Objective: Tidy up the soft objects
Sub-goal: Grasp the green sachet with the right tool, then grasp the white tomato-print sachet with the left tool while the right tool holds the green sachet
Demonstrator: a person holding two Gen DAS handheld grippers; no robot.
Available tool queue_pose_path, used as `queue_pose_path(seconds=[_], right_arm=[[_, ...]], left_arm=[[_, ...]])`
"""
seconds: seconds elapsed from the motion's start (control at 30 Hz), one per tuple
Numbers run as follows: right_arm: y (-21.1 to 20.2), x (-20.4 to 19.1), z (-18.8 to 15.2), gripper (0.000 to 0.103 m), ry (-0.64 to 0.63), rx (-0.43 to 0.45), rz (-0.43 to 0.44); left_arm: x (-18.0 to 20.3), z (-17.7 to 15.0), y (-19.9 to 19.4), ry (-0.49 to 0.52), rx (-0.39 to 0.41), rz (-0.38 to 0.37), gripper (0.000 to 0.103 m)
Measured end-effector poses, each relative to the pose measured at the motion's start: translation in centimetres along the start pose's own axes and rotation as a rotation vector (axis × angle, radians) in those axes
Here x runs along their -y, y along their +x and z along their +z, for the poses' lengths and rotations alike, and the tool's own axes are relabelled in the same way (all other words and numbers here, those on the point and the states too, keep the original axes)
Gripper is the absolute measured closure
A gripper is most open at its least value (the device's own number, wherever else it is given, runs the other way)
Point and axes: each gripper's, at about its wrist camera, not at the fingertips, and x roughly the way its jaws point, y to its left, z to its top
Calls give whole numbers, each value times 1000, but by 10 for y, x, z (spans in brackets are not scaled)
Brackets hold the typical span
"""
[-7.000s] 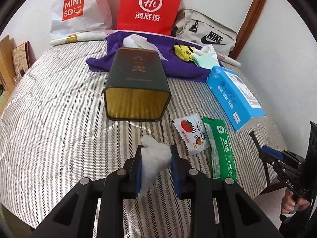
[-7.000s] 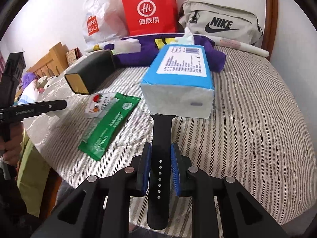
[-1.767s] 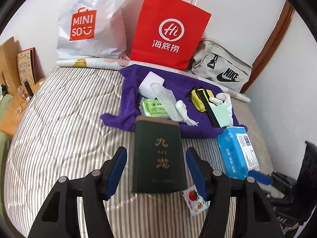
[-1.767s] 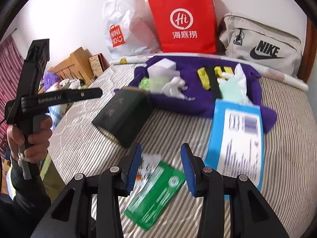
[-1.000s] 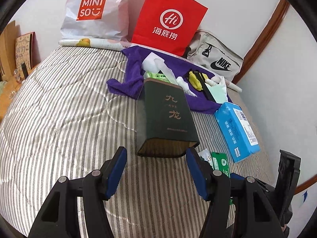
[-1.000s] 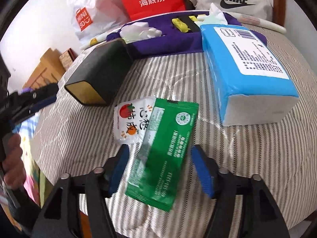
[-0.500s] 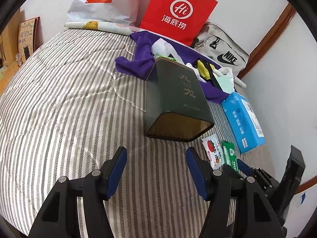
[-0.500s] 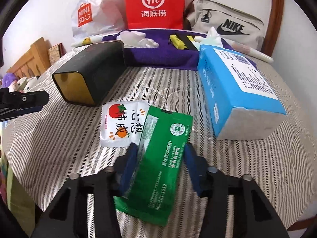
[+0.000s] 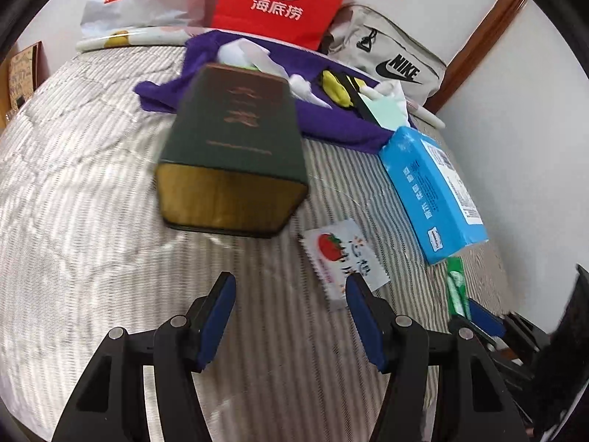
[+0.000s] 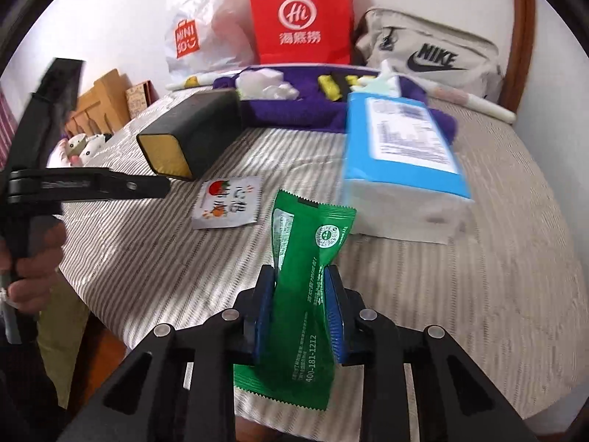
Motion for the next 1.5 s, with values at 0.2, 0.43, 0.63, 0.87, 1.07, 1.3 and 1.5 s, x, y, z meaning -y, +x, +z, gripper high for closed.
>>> queue_pose_path(seconds=[0.2,0.43,0.63,0.87,1.07,1.3,1.5], right_arm=[[-12,19,-12,76,-51,24,-22],[4,52,-21,76,10,-11,-20],[12,59,-25,73,5,5,27],[11,68,-25,73,32,22,77],[11,67,-26,73,35,31,75],[11,67,-28,73,44,44,70],[11,64,-28,73,39,45,48]], left_arm=[[28,-2,18,42,14,60,43],[42,0,25,51,19,100,29],[55,5,34,89,-3,156,20],[77,3,55,165,2,284,10],[80,-3,53,180,58,310,19],[85,-5,47,213,68,277,53],[81,-8,40,201,56,223,87]])
